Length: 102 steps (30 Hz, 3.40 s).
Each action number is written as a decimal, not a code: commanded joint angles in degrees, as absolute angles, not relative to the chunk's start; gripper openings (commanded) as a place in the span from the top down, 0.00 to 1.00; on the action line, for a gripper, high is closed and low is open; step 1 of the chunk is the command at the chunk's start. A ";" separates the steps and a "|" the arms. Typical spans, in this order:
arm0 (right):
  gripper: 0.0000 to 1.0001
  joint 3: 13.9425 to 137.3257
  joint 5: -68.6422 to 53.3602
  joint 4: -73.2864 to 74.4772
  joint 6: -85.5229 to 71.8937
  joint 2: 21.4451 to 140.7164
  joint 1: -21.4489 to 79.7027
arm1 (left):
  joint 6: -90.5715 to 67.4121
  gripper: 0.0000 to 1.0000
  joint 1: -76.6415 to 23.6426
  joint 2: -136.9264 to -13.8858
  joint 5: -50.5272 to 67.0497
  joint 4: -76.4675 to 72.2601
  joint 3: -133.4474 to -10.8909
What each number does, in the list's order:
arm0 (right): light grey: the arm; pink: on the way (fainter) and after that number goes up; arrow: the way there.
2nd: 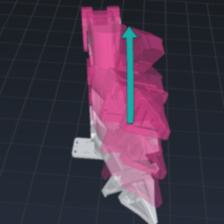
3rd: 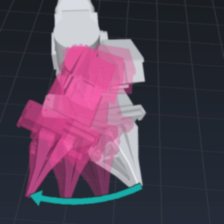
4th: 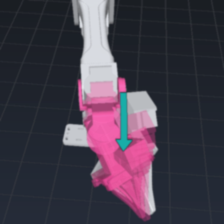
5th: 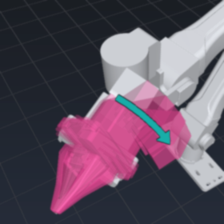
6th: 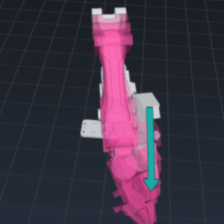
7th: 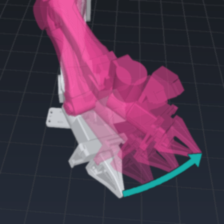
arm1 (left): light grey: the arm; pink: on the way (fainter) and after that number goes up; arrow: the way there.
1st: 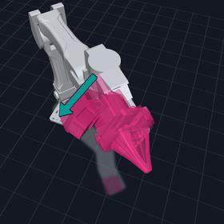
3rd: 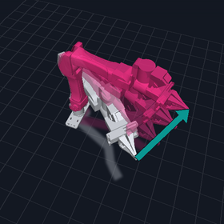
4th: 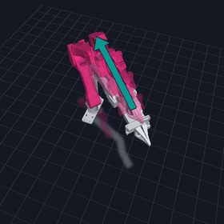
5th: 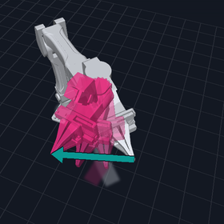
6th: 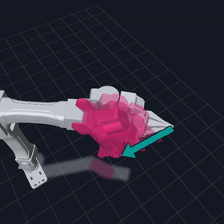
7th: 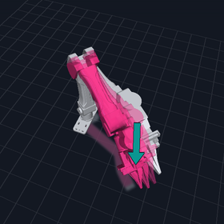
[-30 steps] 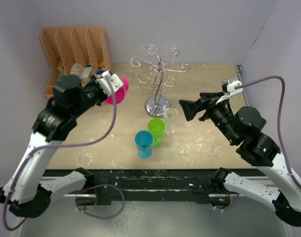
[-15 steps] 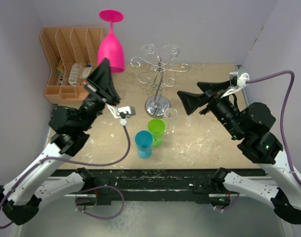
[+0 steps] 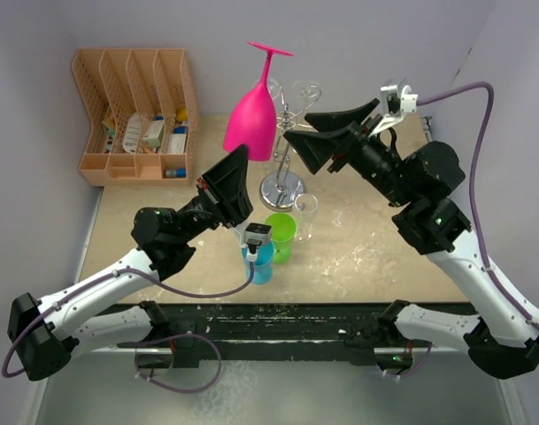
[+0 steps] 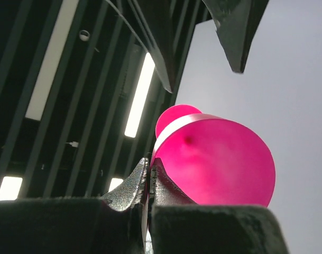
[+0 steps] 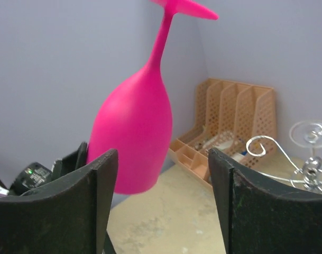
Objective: Place the wine glass upside down on the wine glass rack
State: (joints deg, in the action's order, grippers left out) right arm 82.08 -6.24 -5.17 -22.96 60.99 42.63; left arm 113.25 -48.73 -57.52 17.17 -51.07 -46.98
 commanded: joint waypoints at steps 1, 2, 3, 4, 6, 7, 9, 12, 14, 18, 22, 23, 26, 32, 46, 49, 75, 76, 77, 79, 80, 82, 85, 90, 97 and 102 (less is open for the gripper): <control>0.34 83.61 -16.76 -17.97 -31.53 61.94 38.68 | 116.28 1.00 -50.22 -57.34 21.67 -58.70 -45.75; 0.37 82.69 -18.93 -20.69 -33.55 62.24 37.93 | 116.28 1.00 -50.56 -57.33 22.00 -58.73 -45.18; 0.39 81.91 -20.28 -23.32 -35.04 62.51 37.41 | 116.40 1.00 -50.80 -57.43 22.05 -58.72 -44.72; 0.41 81.20 -21.42 -25.59 -36.80 62.68 37.09 | 116.39 1.00 -51.13 -57.58 22.06 -58.79 -44.39; 0.42 79.98 -22.91 -30.47 -38.43 62.75 36.71 | 116.37 1.00 -51.69 -57.89 21.81 -58.76 -44.02; 0.42 79.54 -23.49 -31.89 -39.08 62.86 36.66 | 116.29 1.00 -51.86 -57.99 21.80 -58.76 -43.96; 0.43 79.97 -24.14 -33.22 -40.00 63.68 36.51 | 116.35 1.00 -52.38 -58.34 21.68 -58.64 -43.79; 0.43 81.36 -24.28 -33.13 -40.12 65.33 36.46 | 116.45 1.00 -52.86 -58.94 21.53 -58.69 -43.57; 0.43 81.35 -24.06 -33.64 -40.42 65.86 36.32 | 116.64 1.00 -53.08 -59.21 21.74 -58.83 -43.39; 0.48 80.68 -23.47 -34.10 -40.88 66.64 36.00 | 116.77 1.00 -53.31 -59.48 21.38 -58.58 -43.86; 0.56 79.99 -22.90 -34.36 -41.26 66.94 35.85 | 116.85 1.00 -53.31 -59.59 21.01 -58.43 -44.41; 0.56 79.70 -22.66 -34.29 -41.12 66.63 35.81 | 116.97 1.00 -53.32 -59.63 20.96 -58.36 -44.51; 0.64 78.50 -20.88 -33.20 -39.89 64.79 35.64 | 117.15 1.00 -53.33 -59.31 20.13 -57.89 -44.82; 0.72 77.23 -18.18 -28.75 -37.32 61.30 35.51 | 117.66 1.00 -53.34 -58.64 20.13 -57.67 -44.05; 0.75 78.88 -17.12 -29.12 -37.74 65.21 35.42 | 118.31 1.00 -53.33 -57.69 21.40 -57.88 -42.33; 0.75 79.22 -17.78 -30.02 -38.19 65.94 35.41 | 118.13 1.00 -53.33 -57.57 21.50 -57.88 -42.10; 1.00 77.80 -20.77 -37.22 -41.92 68.05 35.39 | 118.97 1.00 -53.59 -59.48 21.97 -57.30 -42.99; 1.00 77.72 -20.25 -37.06 -41.91 67.89 35.43 | 119.00 1.00 -53.55 -59.50 21.97 -57.33 -42.98; 1.00 77.72 -19.94 -36.92 -41.92 67.74 35.49 | 119.00 1.00 -53.56 -59.50 22.01 -57.24 -43.03; 1.00 78.17 -19.76 -36.13 -41.88 66.89 35.44 | 119.00 0.86 -53.61 -59.50 21.97 -57.16 -43.02; 1.00 78.74 -18.78 -35.11 -40.90 66.40 35.41 | 118.94 0.73 -53.66 -59.44 21.97 -57.14 -42.98; 1.00 80.89 -14.85 -30.45 -36.63 64.53 35.34 | 118.83 0.40 -53.64 -59.35 21.82 -57.04 -42.99; 1.00 84.11 -10.44 -25.64 -31.21 62.79 35.38 | 118.57 0.16 -53.68 -59.25 21.34 -56.78 -43.22; 1.00 86.95 -1.49 -17.78 -22.97 60.02 35.42 | 117.43 0.03 -53.70 -58.39 18.99 -56.00 -42.85; 1.00 83.36 9.60 -3.38 -12.91 52.36 35.35 | 109.23 0.01 -53.42 -54.54 3.35 -46.05 -45.19; 1.00 75.07 17.59 3.48 -10.40 45.93 35.34 | 96.59 0.00 -50.78 -53.69 -9.66 -30.11 -52.92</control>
State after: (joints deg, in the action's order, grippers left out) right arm 80.12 8.78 -3.33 -15.18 49.12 35.31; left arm 108.07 -52.60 -55.05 3.73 -41.80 -45.43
